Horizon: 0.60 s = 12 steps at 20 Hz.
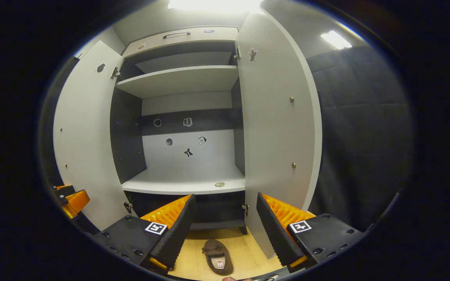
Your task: Grab one shoe with the right hand and put it into the shoe cabinet, grab the other shoe with the left hand and put it into the shoe cabinet; then close the right door with the right hand and the left door with the left hand.
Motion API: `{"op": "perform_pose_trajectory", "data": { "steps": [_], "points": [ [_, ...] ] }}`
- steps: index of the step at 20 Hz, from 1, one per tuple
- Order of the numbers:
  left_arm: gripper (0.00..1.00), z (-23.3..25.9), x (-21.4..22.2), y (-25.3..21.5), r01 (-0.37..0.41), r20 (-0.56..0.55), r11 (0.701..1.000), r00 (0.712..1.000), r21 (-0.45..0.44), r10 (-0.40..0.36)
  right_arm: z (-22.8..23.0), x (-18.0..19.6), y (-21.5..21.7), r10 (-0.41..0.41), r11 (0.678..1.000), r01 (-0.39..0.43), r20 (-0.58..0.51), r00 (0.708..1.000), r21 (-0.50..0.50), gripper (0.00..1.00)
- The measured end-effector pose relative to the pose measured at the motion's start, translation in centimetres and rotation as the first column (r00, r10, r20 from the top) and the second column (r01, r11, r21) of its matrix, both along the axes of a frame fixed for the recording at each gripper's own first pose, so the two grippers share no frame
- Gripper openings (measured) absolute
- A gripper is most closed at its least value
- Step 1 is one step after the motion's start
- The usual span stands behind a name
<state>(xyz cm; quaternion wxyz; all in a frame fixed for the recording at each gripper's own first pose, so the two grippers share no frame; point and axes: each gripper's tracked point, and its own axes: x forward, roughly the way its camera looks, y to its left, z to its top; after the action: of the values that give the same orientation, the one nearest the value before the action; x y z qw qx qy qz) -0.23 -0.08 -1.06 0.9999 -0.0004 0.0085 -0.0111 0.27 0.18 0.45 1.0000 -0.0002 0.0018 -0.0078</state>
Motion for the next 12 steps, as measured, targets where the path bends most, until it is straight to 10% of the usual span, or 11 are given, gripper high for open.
{"op": "perform_pose_trajectory", "data": {
  "steps": [12],
  "points": [
    [0.93, -0.1, -0.1, -2.2, 0.051, -0.006, 0.999, 0.999, 0.007, -0.051, -1.4, 2.2, 0.0, 0.04, 0.998, -0.033, -0.114, 0.993, 0.058, 0.98]
  ]
}}
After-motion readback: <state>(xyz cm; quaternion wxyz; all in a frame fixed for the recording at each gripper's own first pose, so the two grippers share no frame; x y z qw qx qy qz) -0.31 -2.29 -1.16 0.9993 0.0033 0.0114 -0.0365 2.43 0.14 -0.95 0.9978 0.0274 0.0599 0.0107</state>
